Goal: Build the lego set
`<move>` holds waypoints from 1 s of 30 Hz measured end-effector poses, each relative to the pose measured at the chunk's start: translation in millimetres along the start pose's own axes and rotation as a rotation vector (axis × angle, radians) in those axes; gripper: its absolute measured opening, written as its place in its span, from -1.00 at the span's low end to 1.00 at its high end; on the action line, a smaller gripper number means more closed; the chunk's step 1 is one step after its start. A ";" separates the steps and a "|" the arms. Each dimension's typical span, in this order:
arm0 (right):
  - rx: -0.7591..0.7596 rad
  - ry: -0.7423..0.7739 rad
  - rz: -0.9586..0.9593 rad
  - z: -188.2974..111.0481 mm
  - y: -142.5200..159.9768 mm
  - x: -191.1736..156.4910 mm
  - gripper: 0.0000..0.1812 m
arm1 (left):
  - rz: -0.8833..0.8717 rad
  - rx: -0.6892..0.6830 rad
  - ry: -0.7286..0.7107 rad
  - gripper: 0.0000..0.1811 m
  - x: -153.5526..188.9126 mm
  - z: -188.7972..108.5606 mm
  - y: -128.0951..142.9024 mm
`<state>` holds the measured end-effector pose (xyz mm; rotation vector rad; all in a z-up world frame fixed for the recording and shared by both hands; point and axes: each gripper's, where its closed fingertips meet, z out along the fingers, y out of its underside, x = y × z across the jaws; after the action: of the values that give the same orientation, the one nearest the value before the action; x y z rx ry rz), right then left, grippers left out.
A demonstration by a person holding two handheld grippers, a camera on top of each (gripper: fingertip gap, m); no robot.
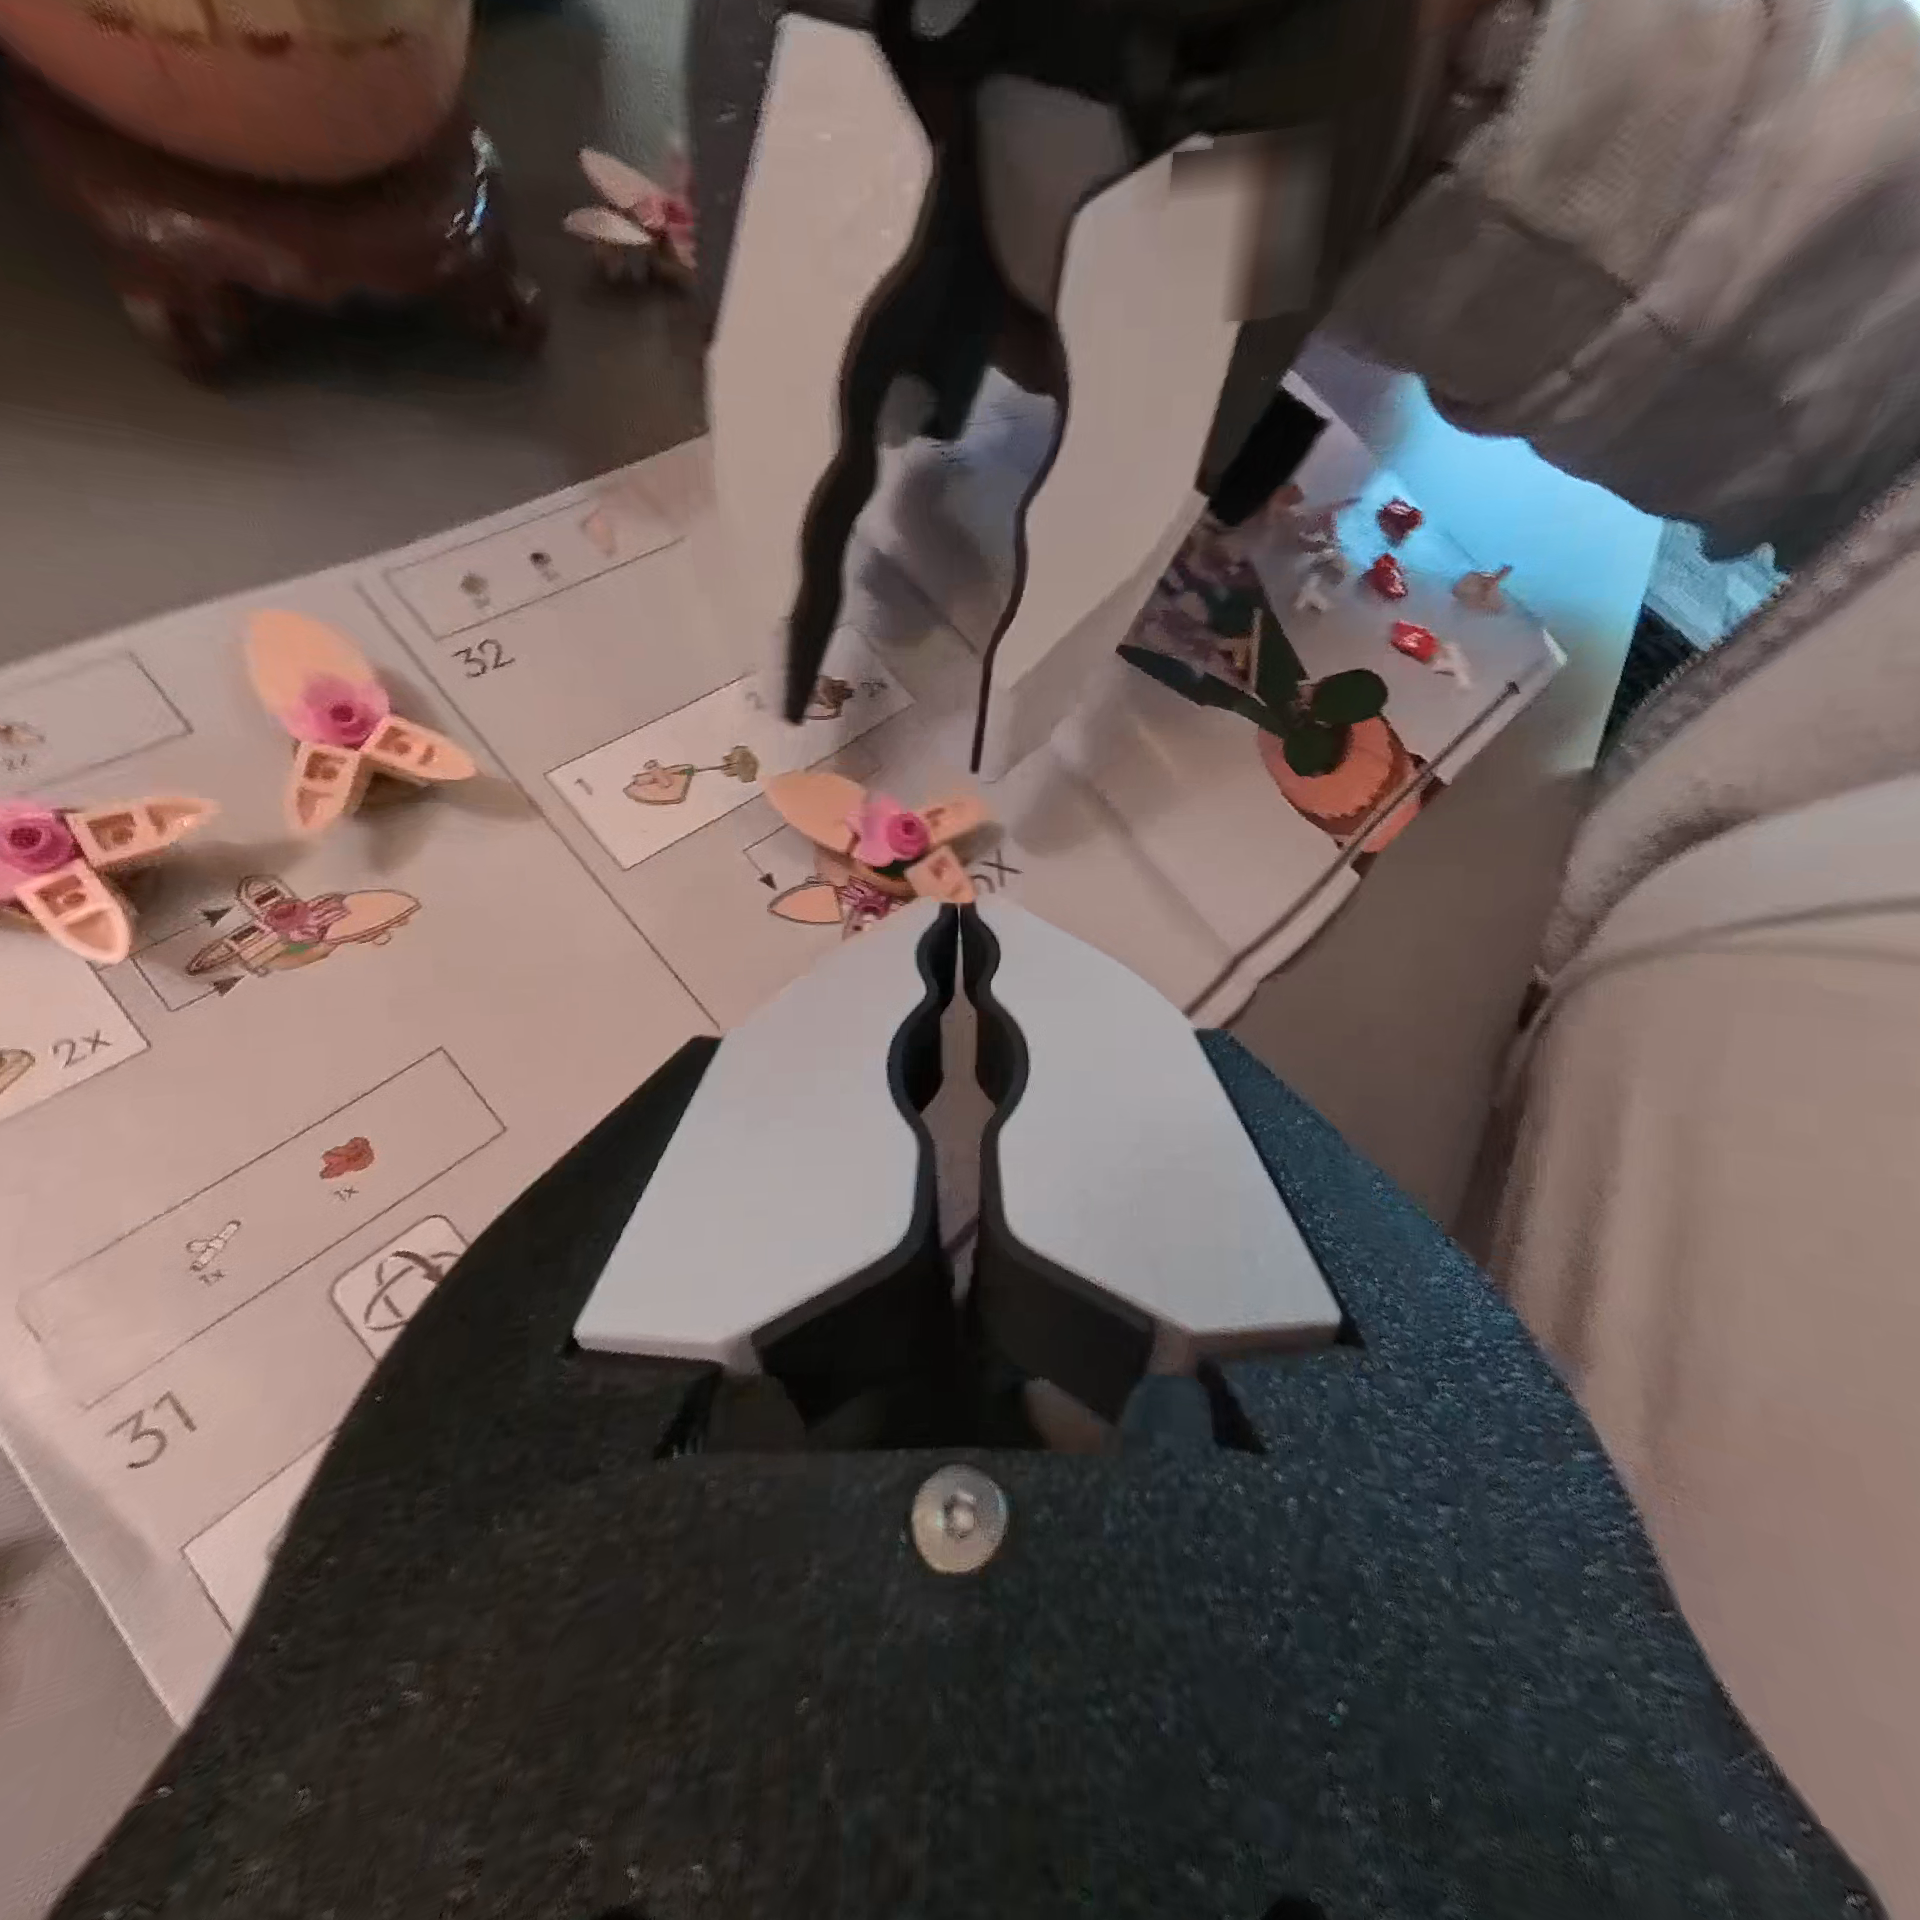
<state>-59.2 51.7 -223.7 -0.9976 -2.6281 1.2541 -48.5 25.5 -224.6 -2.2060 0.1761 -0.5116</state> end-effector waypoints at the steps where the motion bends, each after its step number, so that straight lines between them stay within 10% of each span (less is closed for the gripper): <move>1: 0.025 0.011 0.030 -1.1 -1.1 1.6 -0.72 | -0.028 -0.004 -0.007 -1.00 -3.2 1.8 -0.9; 16: 0.029 0.053 0.036 3.4 4.4 7.1 -0.62 | -0.019 -0.070 -0.128 -0.80 -21.3 4.9 -8.5; 20: 0.097 0.151 -0.051 -12.9 -8.1 -4.1 -1.00 | 0.190 -0.006 -0.153 -0.84 -28.2 -2.3 -20.9; 30: 0.089 0.423 0.206 9.8 0.7 -20.8 -1.00 | 0.462 -0.055 0.009 -1.00 -27.6 13.2 -21.3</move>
<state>-45.6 33.4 -226.4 -1.3703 -2.1766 1.0400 -69.1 56.6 -223.9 -2.1217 0.6916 -0.2593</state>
